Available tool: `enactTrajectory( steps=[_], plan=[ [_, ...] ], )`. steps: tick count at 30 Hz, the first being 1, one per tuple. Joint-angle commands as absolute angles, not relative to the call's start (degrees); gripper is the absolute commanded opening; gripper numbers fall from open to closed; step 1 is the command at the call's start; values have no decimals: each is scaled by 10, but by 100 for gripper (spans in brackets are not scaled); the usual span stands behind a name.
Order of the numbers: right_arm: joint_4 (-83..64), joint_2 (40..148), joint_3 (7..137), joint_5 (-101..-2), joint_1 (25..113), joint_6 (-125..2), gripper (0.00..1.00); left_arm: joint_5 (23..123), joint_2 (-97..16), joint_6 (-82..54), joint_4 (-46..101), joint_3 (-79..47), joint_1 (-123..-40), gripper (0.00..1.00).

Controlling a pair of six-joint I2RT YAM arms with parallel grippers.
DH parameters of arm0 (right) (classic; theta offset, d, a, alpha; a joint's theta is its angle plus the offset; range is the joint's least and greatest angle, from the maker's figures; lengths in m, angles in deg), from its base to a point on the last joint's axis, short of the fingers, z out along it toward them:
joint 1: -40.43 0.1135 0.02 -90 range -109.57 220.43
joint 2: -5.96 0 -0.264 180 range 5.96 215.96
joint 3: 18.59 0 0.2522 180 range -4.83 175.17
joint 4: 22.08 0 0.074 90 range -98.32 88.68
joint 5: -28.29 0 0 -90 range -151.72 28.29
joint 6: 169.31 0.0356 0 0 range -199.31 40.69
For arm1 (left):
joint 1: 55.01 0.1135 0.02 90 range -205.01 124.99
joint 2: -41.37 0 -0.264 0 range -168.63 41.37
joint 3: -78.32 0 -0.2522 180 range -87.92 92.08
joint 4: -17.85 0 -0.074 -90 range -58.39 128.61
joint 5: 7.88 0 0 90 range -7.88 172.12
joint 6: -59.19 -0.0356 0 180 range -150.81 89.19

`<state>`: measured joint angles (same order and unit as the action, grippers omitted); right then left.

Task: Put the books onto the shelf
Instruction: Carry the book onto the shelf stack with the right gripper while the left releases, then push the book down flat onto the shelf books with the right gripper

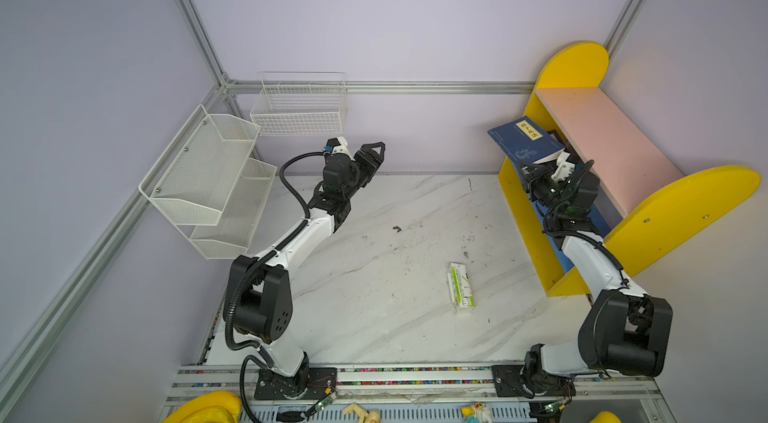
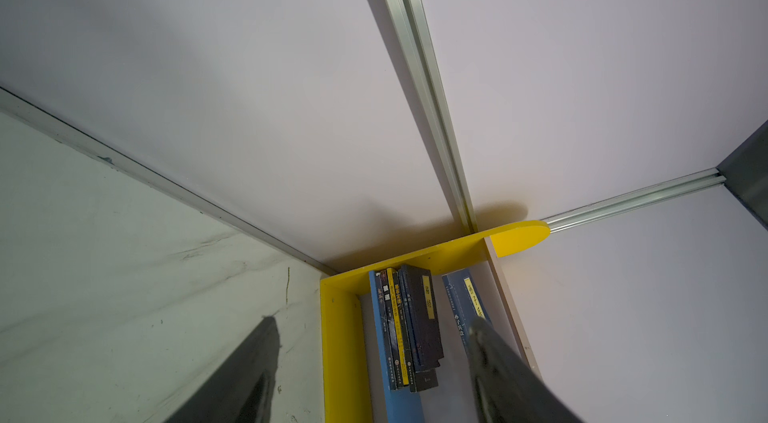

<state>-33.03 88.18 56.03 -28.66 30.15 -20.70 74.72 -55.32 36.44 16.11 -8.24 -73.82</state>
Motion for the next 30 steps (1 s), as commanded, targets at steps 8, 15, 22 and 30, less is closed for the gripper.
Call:
enactTrajectory(
  steps=[8, 15, 22, 30],
  plan=[
    [-385, 919, 579, -300, 251, -222, 1, 754, -542, 349, 157, -108, -737, 71],
    [-452, 980, 586, -306, 245, -199, 1, 747, -540, 353, 167, -112, -735, 71],
    [-520, 992, 578, -343, 244, -180, 1, 754, -528, 358, 172, -132, -733, 71],
    [-545, 997, 582, -341, 240, -165, 1, 747, -529, 370, 171, -140, -731, 71]
  ],
)
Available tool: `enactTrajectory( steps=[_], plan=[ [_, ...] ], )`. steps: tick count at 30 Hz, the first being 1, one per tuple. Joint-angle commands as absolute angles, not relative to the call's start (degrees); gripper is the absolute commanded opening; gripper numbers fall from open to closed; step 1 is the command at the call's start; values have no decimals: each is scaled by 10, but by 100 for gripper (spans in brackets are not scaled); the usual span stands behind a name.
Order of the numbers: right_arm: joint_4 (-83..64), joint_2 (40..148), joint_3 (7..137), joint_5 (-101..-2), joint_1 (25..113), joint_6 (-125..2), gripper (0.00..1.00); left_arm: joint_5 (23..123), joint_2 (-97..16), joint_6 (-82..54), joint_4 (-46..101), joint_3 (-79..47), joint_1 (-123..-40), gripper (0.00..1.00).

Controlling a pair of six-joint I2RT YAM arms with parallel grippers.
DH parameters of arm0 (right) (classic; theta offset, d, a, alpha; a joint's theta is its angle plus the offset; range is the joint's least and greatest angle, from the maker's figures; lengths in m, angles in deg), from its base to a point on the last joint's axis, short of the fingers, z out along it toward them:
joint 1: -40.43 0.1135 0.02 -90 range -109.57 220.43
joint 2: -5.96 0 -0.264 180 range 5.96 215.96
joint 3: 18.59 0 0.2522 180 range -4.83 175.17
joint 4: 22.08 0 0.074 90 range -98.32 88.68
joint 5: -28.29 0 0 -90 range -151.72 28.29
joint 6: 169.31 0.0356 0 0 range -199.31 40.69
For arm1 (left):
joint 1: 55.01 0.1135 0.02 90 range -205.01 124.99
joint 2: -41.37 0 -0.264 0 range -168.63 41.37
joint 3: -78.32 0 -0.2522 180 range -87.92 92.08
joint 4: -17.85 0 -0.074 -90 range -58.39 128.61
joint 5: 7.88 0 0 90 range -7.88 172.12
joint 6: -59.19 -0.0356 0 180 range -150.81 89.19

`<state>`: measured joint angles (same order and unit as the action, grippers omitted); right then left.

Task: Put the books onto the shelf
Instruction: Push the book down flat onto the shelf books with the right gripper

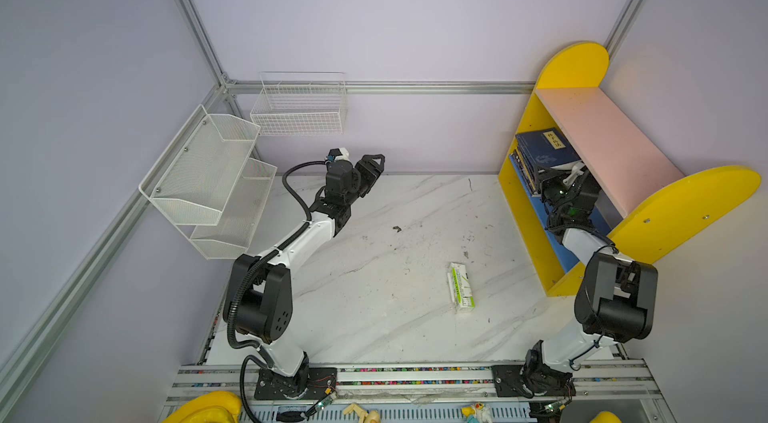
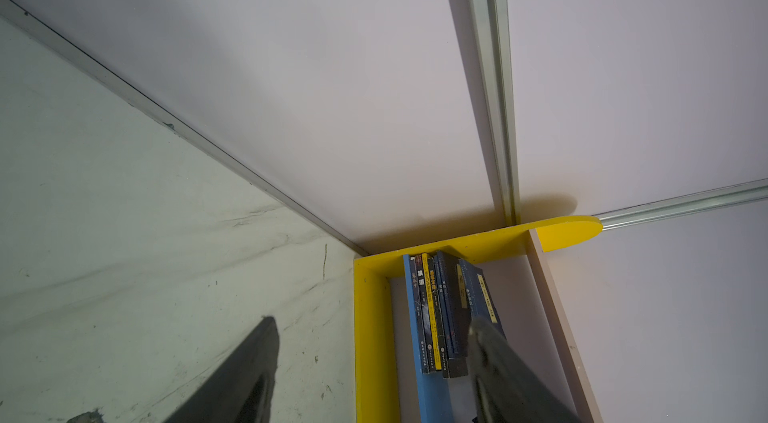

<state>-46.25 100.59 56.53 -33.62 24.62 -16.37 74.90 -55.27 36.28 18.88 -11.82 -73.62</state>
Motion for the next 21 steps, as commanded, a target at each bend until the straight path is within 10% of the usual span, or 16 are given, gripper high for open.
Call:
enactTrajectory(
  steps=[1, 21],
  plan=[
    [-545, 997, 585, -343, 238, -165, 1, 747, -528, 371, 172, -140, -730, 71],
    [-352, 1077, 714, -366, 232, -254, 2, 744, -521, 383, 182, -152, -720, 71]
  ],
)
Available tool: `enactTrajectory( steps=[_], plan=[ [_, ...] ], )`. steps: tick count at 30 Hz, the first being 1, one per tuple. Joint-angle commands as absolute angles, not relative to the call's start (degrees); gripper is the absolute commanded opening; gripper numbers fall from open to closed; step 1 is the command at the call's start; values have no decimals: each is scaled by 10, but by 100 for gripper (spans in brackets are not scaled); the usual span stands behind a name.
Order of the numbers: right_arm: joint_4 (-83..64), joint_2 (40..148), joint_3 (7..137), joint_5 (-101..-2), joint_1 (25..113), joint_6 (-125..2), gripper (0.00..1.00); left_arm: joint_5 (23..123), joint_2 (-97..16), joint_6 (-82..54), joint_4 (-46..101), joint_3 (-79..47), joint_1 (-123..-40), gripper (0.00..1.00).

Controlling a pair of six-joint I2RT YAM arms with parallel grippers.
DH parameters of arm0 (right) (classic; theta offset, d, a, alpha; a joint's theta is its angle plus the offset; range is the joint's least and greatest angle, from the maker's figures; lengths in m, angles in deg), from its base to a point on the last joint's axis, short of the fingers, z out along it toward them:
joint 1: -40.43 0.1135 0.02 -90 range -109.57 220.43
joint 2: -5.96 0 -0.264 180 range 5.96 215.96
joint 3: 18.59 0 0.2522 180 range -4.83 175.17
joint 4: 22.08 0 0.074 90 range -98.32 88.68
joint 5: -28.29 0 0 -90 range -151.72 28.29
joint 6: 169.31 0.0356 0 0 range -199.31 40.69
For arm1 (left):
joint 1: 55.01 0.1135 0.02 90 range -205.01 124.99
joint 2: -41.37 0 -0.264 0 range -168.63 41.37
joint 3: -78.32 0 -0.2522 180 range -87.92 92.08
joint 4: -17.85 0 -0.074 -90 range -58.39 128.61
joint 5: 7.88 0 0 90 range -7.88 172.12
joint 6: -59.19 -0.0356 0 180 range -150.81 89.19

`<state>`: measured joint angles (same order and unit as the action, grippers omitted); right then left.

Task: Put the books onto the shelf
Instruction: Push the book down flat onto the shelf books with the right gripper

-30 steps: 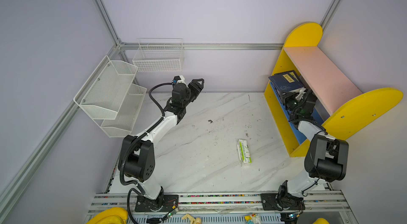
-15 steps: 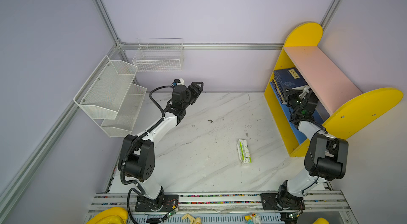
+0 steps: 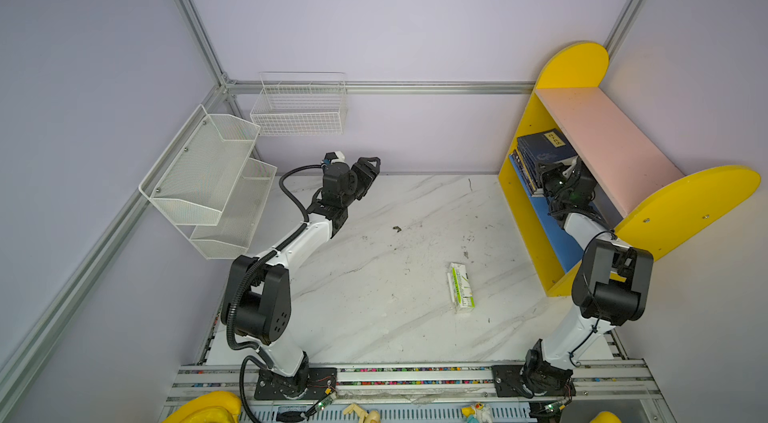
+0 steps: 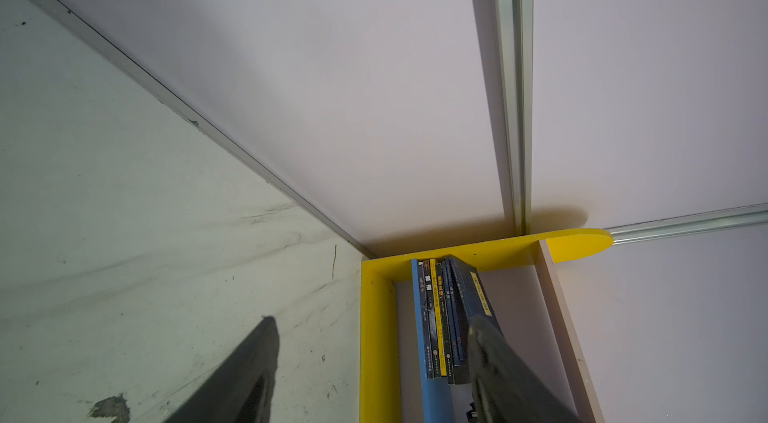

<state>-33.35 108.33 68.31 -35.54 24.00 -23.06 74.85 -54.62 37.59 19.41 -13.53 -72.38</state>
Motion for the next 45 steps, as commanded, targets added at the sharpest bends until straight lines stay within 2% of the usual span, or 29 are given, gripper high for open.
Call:
enactTrajectory(
  steps=[1, 20, 35, 45],
  plan=[
    [-347, 1077, 715, -370, 232, -258, 2, 744, -521, 383, 182, -152, -720, 71],
    [-424, 1085, 705, -379, 231, -213, 2, 746, -517, 396, 183, -167, -719, 71],
    [-364, 1113, 723, -349, 230, -246, 2, 742, -523, 400, 189, -165, -718, 71],
    [-455, 1100, 687, -306, 231, -235, 1, 740, -526, 403, 188, -165, -718, 71]
  ],
)
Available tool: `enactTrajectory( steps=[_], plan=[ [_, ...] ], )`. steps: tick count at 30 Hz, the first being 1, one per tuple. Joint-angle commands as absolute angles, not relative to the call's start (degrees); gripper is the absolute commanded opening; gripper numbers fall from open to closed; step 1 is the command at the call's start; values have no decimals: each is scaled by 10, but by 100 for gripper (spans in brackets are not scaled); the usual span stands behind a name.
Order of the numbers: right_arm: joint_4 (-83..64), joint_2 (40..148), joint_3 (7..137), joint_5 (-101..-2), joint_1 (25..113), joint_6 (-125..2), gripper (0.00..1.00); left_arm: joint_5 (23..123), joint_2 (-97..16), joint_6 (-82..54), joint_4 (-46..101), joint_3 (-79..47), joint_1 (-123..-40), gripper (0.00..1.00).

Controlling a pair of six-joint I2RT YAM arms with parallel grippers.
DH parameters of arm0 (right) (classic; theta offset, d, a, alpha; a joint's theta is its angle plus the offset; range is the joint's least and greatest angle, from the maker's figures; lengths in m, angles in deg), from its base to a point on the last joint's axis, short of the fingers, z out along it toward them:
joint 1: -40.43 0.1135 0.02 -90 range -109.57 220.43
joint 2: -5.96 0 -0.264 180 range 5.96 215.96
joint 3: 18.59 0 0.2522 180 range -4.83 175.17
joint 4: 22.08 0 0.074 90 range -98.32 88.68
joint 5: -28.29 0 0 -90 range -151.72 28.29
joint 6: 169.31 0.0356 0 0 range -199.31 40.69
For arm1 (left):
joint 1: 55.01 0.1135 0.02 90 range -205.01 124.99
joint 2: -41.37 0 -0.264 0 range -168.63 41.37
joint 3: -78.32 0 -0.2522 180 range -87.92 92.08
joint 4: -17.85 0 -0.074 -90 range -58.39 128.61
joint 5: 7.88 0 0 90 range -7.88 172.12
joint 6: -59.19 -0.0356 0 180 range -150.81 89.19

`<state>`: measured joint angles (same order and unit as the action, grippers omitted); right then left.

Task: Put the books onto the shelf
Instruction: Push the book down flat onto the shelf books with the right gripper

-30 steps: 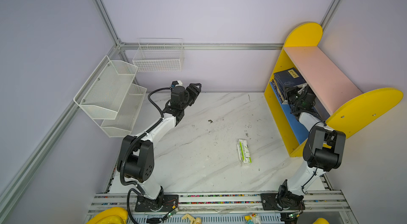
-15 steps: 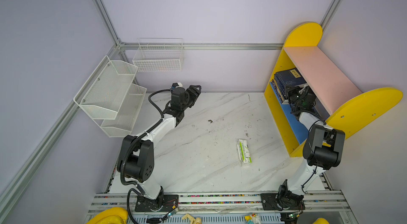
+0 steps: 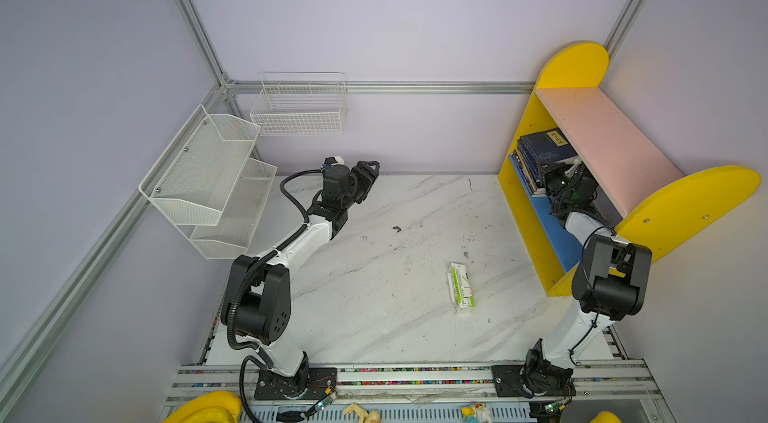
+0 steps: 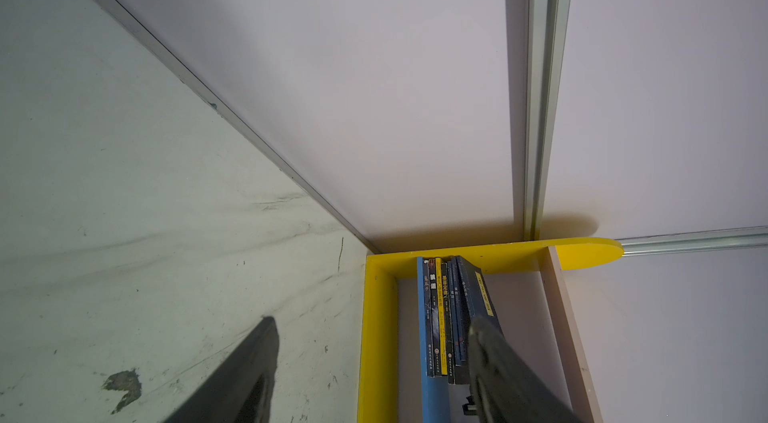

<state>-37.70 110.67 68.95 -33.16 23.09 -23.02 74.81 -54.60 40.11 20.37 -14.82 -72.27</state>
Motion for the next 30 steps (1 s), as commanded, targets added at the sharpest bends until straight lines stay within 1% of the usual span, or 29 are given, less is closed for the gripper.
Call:
enactTrajectory(
  steps=[1, 10, 14, 16, 19, 21, 25, 30],
  plan=[
    [-457, 1100, 683, -306, 231, -235, 1, 739, -527, 405, 189, -165, -718, 71],
    [-456, 1106, 677, -319, 231, -231, 2, 735, -525, 407, 190, -169, -718, 71],
    [-404, 1112, 688, -345, 230, -216, 12, 732, -524, 408, 192, -170, -718, 71],
    [-378, 1111, 693, -352, 231, -216, 20, 732, -524, 410, 193, -172, -718, 71],
    [-347, 1108, 698, -359, 230, -218, 20, 732, -523, 412, 191, -175, -718, 71],
    [-334, 1104, 700, -363, 230, -217, 26, 732, -523, 413, 192, -176, -718, 71],
    [-325, 1100, 708, -361, 230, -208, 34, 728, -527, 415, 191, -174, -718, 71],
    [-302, 1098, 722, -366, 230, -196, 47, 723, -529, 418, 191, -174, -718, 71]
  ],
)
